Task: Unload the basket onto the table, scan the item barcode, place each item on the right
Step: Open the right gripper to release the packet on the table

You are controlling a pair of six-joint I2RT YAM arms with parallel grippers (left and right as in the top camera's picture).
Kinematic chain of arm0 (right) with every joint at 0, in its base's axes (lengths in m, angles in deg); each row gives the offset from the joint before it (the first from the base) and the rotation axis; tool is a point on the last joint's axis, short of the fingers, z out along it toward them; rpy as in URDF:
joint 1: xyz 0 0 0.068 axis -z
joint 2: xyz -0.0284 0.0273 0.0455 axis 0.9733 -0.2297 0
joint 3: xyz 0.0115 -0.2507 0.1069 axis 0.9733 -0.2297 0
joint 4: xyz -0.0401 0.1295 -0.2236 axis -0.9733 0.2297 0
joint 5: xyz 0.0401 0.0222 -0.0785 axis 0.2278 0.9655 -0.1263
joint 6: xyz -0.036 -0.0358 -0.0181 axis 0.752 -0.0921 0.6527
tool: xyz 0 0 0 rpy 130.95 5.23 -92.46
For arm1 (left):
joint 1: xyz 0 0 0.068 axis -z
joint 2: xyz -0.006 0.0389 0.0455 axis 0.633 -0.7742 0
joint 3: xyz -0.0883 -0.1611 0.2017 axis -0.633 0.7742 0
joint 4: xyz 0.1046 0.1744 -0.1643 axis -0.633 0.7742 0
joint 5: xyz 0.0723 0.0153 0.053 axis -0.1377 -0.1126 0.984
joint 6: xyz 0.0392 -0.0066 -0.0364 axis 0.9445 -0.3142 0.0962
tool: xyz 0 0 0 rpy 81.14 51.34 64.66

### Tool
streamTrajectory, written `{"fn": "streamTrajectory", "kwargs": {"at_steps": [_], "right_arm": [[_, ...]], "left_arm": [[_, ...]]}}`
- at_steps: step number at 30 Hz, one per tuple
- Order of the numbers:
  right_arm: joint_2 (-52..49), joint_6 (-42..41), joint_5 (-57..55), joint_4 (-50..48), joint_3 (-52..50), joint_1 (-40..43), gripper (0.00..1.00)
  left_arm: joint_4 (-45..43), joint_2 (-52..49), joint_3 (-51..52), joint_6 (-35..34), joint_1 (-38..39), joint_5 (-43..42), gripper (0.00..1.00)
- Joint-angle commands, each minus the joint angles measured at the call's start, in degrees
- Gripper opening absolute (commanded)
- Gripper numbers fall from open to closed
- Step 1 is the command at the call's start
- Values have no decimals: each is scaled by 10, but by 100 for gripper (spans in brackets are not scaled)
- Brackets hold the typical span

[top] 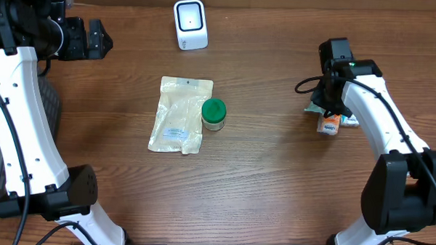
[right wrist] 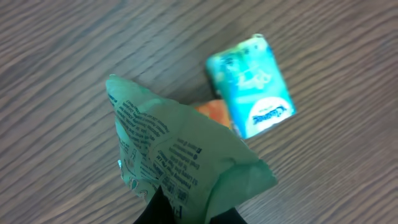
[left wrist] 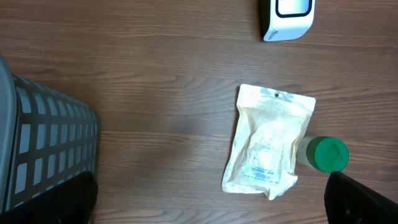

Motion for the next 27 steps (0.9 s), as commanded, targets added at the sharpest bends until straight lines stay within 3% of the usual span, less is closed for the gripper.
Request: {"fn": "streamTrajectory", "kwargs": {"at_steps": [1, 13, 19, 27], "right_arm": [[3, -7, -25, -1, -2, 24, 9], [3, -5, -16, 14, -2, 68, 9], [3, -5, -14, 34, -2, 71, 31], [3, -5, -12, 88, 0, 112, 35]], "left_arm": [[1, -3, 0, 9, -3, 2, 100], [1, -3, 0, 9, -3, 2, 100], [1, -3, 0, 9, -3, 2, 100], [1, -3, 0, 9, -3, 2, 100]]}}
